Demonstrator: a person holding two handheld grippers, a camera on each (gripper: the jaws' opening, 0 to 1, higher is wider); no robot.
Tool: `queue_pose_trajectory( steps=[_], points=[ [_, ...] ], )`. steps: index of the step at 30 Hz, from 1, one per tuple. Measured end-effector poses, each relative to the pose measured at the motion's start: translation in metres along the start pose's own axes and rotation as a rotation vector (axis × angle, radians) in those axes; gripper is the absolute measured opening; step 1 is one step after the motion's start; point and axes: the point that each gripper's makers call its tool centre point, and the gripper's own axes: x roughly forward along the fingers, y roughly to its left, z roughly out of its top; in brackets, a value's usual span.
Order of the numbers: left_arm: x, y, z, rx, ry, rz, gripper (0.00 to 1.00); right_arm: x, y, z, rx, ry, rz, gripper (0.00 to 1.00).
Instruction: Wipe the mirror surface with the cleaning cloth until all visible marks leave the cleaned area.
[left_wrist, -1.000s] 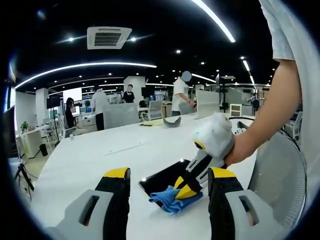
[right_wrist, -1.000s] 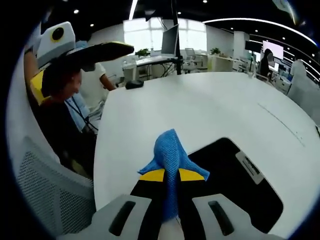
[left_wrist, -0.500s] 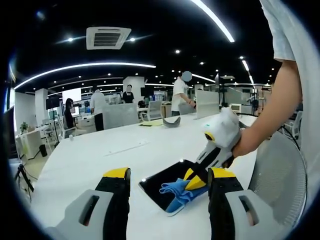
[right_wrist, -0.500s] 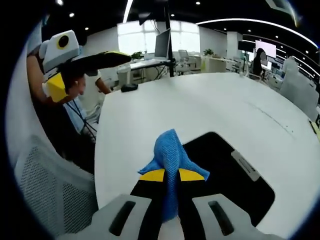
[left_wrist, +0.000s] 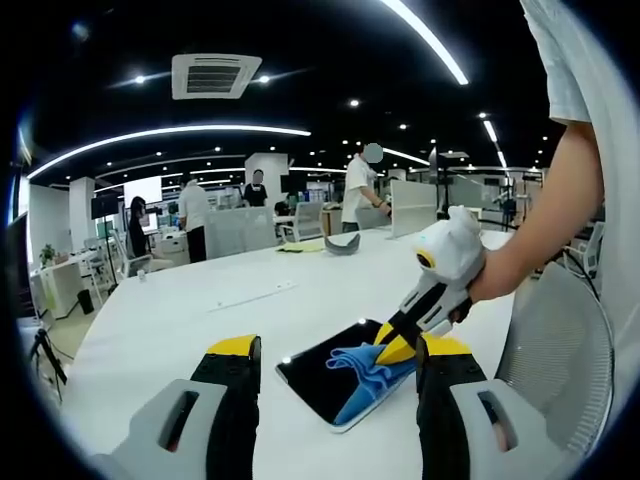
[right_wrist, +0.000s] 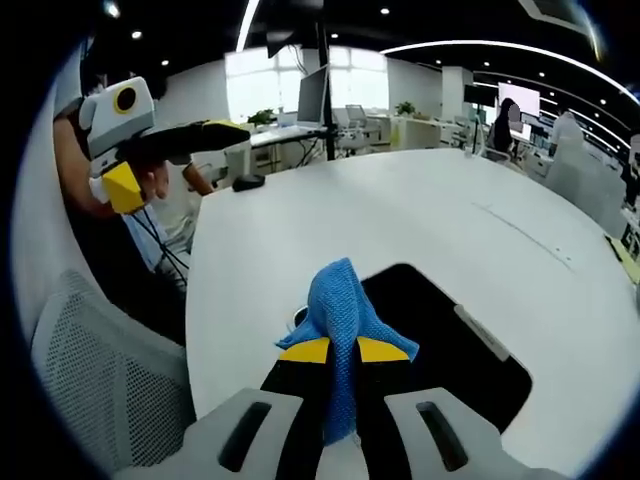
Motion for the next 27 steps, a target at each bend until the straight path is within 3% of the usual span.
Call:
queue_pose_trajectory(
  steps=[27],
  points=[
    [0.004, -0.008, 0.003, 0.006, -0.005, -0.012, 0.63, -0.029, -0.021, -0.017, 0.045, 0.001, -0.064, 0.03]
  ],
)
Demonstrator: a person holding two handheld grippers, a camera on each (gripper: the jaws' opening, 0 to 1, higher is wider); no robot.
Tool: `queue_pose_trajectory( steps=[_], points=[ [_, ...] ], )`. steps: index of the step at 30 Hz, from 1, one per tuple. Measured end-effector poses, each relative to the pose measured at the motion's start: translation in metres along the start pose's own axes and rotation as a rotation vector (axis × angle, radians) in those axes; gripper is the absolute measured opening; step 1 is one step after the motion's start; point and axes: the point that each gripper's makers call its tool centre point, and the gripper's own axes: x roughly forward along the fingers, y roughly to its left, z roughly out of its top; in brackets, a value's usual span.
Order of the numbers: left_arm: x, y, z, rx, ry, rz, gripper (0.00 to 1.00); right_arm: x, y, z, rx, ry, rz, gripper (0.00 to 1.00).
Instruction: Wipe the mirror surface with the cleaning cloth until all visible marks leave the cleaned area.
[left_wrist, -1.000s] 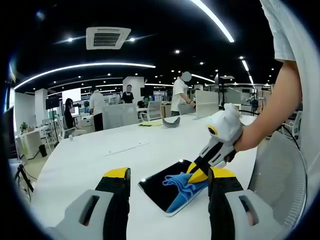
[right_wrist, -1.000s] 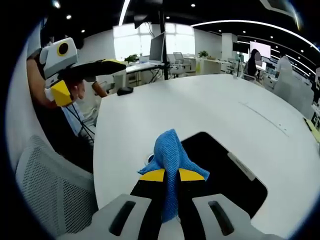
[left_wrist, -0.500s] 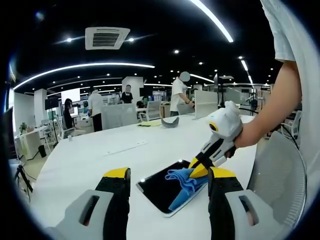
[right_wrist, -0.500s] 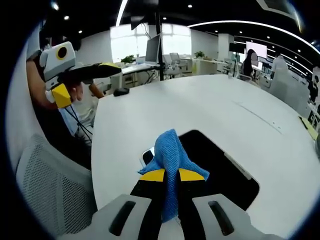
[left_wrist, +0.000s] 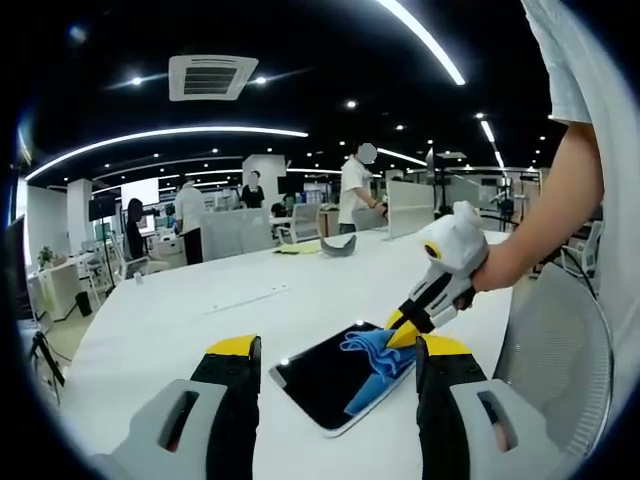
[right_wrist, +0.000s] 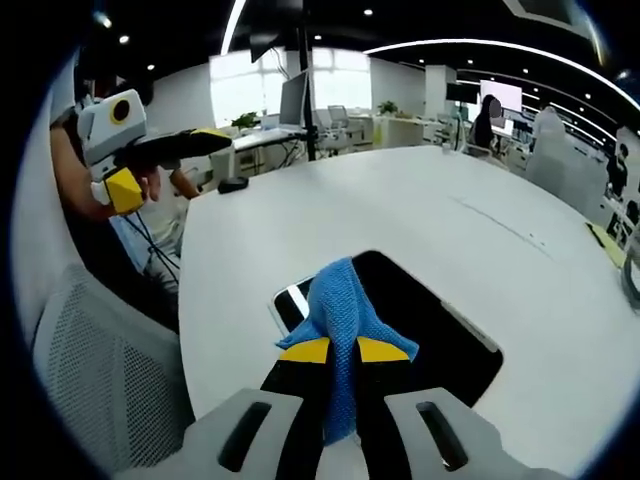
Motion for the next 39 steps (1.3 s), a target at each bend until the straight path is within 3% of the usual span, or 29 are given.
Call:
queue_pose_trajectory(
  steps=[19, 39],
  points=[
    [0.001, -0.005, -0.001, 0.004, 0.000, -0.009, 0.63, -0.036, -0.024, -0.030, 0.057, 0.024, -0.077, 0.03],
    [-0.001, -0.008, 0.000, 0.009, 0.001, -0.014, 0.63, -0.053, -0.031, -0.043, 0.070, 0.039, -0.109, 0.03]
  ],
)
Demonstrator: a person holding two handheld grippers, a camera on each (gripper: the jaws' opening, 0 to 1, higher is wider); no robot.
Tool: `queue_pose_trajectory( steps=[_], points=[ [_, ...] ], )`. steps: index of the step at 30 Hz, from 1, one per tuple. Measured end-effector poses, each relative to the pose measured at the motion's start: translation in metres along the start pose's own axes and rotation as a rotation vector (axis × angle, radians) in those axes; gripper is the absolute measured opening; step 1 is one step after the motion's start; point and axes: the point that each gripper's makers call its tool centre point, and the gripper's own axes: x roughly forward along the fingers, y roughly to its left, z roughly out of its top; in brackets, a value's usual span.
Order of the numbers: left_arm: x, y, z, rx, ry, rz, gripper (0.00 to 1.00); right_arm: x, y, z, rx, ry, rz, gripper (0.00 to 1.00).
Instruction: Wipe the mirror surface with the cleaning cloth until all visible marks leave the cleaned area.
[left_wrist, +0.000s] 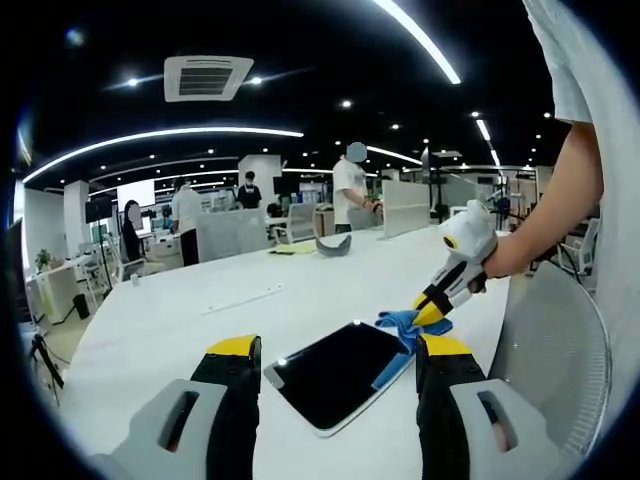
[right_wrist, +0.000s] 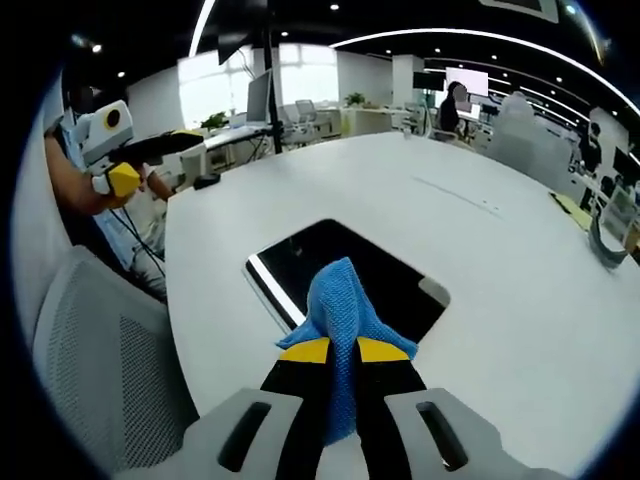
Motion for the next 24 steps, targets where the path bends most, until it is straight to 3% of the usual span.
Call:
queue_pose_trajectory(
  steps=[24],
  points=[
    [0.002, -0.001, 0.002, 0.004, 0.000, 0.000, 0.63, -0.019, -0.016, -0.023, 0.032, 0.027, -0.038, 0.03]
  ],
)
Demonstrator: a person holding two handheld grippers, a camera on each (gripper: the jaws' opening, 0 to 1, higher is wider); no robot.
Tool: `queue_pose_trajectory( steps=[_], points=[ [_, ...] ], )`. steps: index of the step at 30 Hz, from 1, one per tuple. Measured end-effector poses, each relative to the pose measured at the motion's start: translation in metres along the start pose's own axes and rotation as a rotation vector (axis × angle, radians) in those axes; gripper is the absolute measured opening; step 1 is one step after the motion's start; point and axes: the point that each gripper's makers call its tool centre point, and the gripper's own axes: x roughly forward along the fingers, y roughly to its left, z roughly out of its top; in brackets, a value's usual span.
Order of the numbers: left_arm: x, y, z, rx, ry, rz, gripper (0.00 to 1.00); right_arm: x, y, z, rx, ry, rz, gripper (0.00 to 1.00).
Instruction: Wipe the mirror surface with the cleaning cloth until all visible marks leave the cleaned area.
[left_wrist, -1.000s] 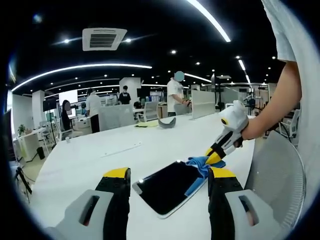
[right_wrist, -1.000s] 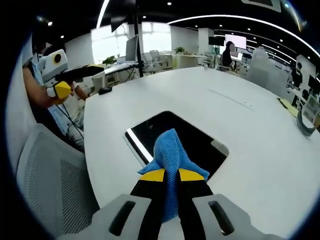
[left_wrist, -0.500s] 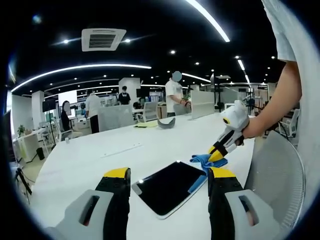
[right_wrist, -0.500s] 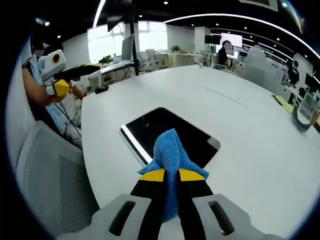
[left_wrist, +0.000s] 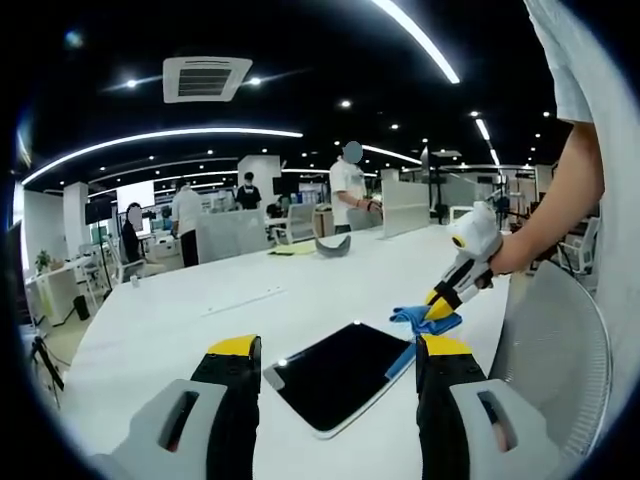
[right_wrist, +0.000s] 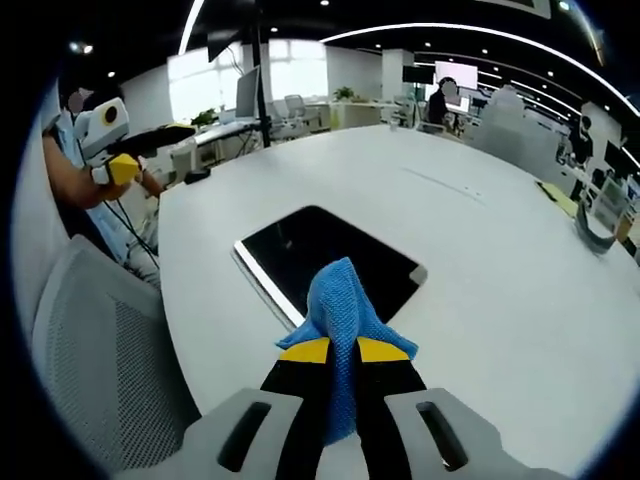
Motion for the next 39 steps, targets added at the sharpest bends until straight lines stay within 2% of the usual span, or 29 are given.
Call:
queue_pose_trajectory(
  steps=[17, 30, 39],
  points=[
    [0.002, -0.002, -0.001, 0.002, 0.003, -0.005, 0.63, -0.015, -0.020, -0.037, 0.026, 0.069, -0.032, 0.03],
    [0.002, -0.003, -0.001, 0.002, 0.005, -0.005, 0.63, -0.020, -0.025, -0.064, 0.060, 0.122, -0.039, 0.03],
    [0.003, -0.005, -0.001, 0.003, 0.010, -0.007, 0.62, -0.017, -0.024, -0.076, 0.073, 0.144, -0.033, 0.03]
  ],
)
